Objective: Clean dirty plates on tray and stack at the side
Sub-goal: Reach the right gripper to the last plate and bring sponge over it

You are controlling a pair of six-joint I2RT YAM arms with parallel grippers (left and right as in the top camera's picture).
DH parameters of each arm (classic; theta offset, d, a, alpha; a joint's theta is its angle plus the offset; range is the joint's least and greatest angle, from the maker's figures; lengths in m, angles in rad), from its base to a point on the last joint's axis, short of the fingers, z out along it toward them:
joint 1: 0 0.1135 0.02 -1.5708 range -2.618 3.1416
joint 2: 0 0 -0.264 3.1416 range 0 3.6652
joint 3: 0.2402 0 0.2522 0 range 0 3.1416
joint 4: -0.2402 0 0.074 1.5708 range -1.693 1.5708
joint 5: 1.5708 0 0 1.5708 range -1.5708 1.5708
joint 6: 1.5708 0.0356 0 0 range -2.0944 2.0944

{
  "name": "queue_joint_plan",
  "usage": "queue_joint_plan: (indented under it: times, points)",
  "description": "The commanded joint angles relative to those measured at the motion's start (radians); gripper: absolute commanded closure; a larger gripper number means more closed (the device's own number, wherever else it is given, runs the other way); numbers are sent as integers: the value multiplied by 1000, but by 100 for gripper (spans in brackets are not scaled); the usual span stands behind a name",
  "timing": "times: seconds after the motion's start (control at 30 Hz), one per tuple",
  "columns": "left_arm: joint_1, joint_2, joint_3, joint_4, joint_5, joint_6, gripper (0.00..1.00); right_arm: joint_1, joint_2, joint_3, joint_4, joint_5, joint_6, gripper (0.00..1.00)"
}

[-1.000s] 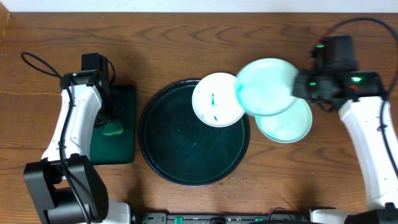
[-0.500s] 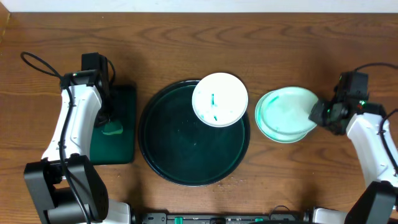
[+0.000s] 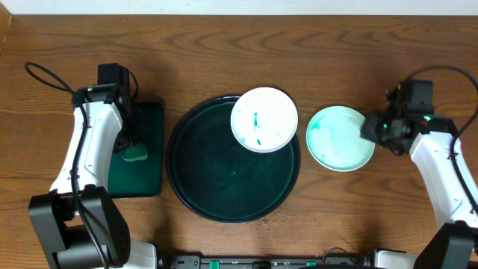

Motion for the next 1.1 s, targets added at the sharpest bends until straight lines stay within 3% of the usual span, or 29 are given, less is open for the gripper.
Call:
queue_joint_plan:
  times: [0.0, 0.23, 0.47, 0.63, 0.8, 1.07]
  points:
    - [5, -21, 21, 4, -16, 16, 93, 80, 28, 69, 47, -136, -65, 61]
    - [5, -21, 21, 8, -16, 16, 93, 258, 253, 233, 32, -145, -196, 50]
    - [5, -21, 21, 12, -16, 16, 92, 329, 454, 301, 64, -145, -216, 56]
    - [5, -21, 21, 12, -16, 16, 92, 336, 502, 301, 108, -145, -213, 71]
    - [5, -21, 21, 12, -15, 16, 93, 343, 491, 301, 118, -149, -205, 97]
    - [5, -21, 21, 11, -1, 16, 93, 425, 422, 301, 66, -234, -146, 99]
